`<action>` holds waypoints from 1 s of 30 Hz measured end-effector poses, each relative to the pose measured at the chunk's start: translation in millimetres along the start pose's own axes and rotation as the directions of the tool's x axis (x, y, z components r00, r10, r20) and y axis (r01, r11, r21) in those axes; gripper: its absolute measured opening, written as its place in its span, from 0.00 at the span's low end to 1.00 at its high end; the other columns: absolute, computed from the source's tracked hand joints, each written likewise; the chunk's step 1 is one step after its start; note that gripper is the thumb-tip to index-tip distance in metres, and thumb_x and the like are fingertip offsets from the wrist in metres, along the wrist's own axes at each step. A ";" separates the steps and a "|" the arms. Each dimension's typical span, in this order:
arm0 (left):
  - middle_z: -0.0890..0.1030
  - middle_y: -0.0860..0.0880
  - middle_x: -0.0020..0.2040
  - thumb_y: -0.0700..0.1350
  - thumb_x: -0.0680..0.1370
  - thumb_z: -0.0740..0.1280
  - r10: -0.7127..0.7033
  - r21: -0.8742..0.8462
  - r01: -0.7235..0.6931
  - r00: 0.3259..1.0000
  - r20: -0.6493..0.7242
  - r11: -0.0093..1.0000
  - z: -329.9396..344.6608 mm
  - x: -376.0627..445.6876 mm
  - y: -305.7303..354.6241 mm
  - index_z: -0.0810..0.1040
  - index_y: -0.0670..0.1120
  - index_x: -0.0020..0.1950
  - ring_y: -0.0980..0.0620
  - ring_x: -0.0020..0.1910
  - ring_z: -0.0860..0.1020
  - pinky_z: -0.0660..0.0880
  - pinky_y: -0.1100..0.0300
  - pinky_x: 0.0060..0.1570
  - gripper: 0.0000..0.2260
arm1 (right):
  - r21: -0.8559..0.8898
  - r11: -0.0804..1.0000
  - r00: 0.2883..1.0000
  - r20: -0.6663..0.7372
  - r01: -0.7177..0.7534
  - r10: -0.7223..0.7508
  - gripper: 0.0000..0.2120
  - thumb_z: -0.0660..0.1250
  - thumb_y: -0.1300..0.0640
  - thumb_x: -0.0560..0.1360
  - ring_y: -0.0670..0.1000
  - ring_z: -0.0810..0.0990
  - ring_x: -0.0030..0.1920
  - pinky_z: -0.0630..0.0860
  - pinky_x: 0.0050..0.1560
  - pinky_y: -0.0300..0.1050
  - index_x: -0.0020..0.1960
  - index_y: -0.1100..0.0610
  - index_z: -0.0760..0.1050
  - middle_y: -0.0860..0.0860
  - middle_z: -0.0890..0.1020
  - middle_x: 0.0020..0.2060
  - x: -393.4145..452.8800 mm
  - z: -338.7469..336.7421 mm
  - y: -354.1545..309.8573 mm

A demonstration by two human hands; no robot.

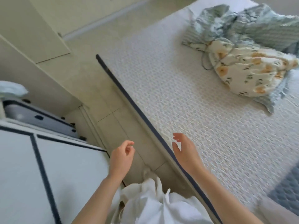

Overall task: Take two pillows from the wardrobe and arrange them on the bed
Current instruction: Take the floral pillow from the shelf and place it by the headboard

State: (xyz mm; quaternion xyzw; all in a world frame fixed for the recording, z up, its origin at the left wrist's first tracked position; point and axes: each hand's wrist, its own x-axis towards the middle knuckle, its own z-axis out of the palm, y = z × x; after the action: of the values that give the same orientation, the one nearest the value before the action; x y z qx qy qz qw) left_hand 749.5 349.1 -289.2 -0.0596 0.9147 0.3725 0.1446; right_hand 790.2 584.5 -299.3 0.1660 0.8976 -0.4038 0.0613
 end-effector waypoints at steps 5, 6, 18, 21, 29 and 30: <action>0.85 0.50 0.43 0.39 0.79 0.65 -0.120 -0.063 0.112 0.981 -0.153 0.992 -65.5 51.7 -29.3 0.81 0.47 0.56 0.52 0.42 0.81 0.72 0.63 0.40 0.08 | 0.010 0.993 0.988 0.098 0.116 -0.116 0.15 0.61 0.58 0.79 0.44 0.74 0.54 0.65 0.49 0.33 0.65 0.53 0.71 0.48 0.78 0.58 72.3 42.6 -77.4; 0.85 0.50 0.43 0.39 0.79 0.65 -0.141 -0.078 0.128 0.973 -0.182 0.989 -78.4 63.1 -32.5 0.81 0.48 0.56 0.52 0.41 0.81 0.71 0.64 0.39 0.08 | 0.014 0.989 0.981 0.125 0.146 -0.147 0.15 0.61 0.58 0.79 0.46 0.75 0.55 0.67 0.51 0.36 0.65 0.54 0.71 0.49 0.78 0.58 84.9 51.8 -94.6; 0.84 0.50 0.48 0.41 0.81 0.64 -0.372 -0.276 0.266 0.795 -0.479 0.924 -176.2 157.2 -49.7 0.80 0.48 0.60 0.56 0.43 0.80 0.72 0.70 0.39 0.10 | 0.085 0.893 0.788 0.440 0.441 -0.431 0.13 0.61 0.57 0.79 0.43 0.74 0.55 0.65 0.47 0.26 0.63 0.53 0.72 0.47 0.78 0.58 222.1 135.2 -246.5; 0.84 0.50 0.48 0.41 0.81 0.65 -0.438 -0.333 0.295 0.717 -0.542 0.895 -191.8 173.5 -51.0 0.80 0.47 0.60 0.53 0.44 0.81 0.73 0.68 0.41 0.10 | 0.097 0.850 0.703 0.517 0.518 -0.487 0.12 0.62 0.58 0.78 0.43 0.75 0.55 0.65 0.47 0.26 0.62 0.53 0.73 0.47 0.79 0.55 257.1 150.2 -278.6; 0.84 0.48 0.47 0.41 0.81 0.66 -0.628 -0.518 0.355 0.460 -0.628 0.778 -228.8 222.2 -44.3 0.81 0.44 0.60 0.51 0.48 0.81 0.79 0.56 0.51 0.09 | 0.163 0.706 0.425 0.698 0.689 -0.576 0.13 0.62 0.58 0.79 0.45 0.74 0.57 0.67 0.53 0.36 0.63 0.55 0.73 0.48 0.78 0.56 344.1 186.7 -378.7; 0.84 0.48 0.47 0.41 0.81 0.66 -0.646 -0.536 0.360 0.422 -0.636 0.764 -233.2 228.2 -44.4 0.81 0.45 0.60 0.51 0.48 0.81 0.79 0.56 0.50 0.09 | 0.181 0.684 0.387 0.710 0.707 -0.588 0.13 0.62 0.58 0.79 0.46 0.74 0.58 0.68 0.54 0.36 0.63 0.55 0.73 0.49 0.78 0.56 351.7 193.3 -392.3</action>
State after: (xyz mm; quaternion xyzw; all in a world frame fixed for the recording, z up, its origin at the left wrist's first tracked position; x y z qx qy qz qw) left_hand 490.7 154.1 -230.4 -0.5157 0.7431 0.3855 -0.1824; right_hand 319.5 285.1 -237.6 -0.3758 0.8156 -0.3562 0.2582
